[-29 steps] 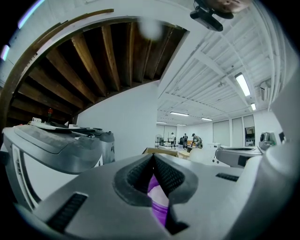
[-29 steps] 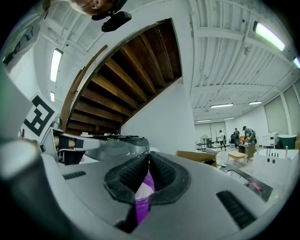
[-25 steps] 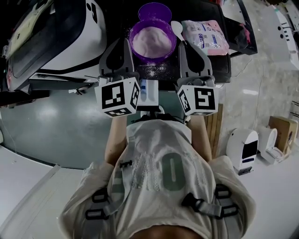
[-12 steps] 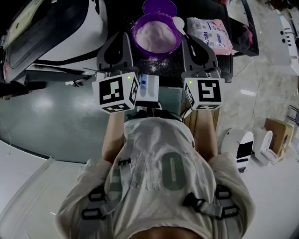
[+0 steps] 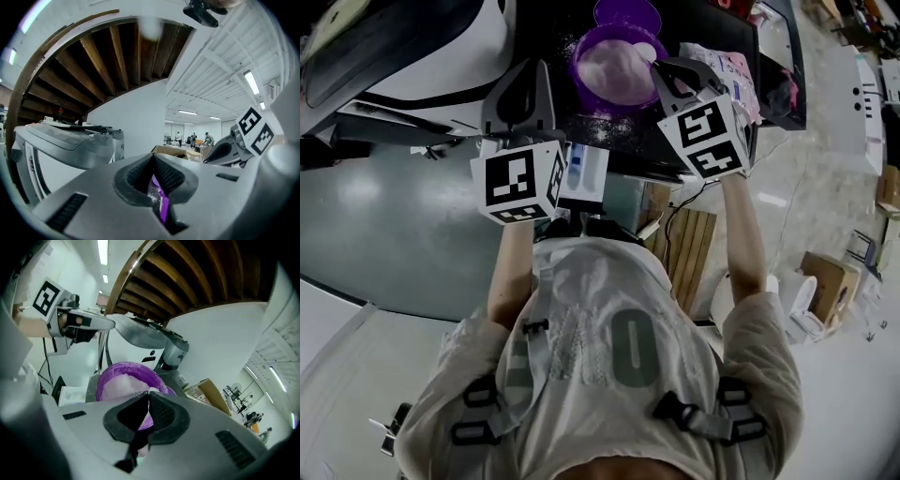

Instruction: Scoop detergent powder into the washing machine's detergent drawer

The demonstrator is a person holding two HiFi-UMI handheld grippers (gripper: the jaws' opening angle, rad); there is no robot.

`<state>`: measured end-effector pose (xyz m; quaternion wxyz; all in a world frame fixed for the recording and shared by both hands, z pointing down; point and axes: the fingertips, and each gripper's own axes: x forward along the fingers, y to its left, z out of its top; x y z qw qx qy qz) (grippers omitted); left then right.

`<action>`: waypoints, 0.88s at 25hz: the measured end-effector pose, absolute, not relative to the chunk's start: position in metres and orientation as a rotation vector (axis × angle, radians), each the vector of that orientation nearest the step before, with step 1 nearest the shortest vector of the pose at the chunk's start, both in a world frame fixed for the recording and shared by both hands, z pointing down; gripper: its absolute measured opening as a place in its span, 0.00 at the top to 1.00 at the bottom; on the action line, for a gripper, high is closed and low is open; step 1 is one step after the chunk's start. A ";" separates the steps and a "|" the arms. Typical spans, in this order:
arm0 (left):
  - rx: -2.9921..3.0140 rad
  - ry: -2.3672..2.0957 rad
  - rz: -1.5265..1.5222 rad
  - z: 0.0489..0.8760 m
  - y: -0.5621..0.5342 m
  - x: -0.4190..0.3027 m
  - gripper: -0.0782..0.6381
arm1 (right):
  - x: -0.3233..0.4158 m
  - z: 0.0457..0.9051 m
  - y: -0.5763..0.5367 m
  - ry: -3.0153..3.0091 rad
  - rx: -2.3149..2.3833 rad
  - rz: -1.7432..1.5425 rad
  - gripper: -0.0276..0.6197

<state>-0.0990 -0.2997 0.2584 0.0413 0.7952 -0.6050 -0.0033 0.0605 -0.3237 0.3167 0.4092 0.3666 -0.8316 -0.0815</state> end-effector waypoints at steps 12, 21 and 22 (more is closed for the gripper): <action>2.363 -1.873 -0.007 0.279 -0.295 -0.122 0.86 | 0.051 0.368 -0.339 -1.879 0.720 -0.041 0.94; 2.342 -1.894 -0.017 0.281 -0.292 -0.134 0.86 | 0.039 0.372 -0.325 -1.913 0.655 0.134 0.94; 2.341 -1.896 -0.018 0.280 -0.293 -0.135 0.86 | 0.038 0.372 -0.323 -1.912 0.648 0.137 0.94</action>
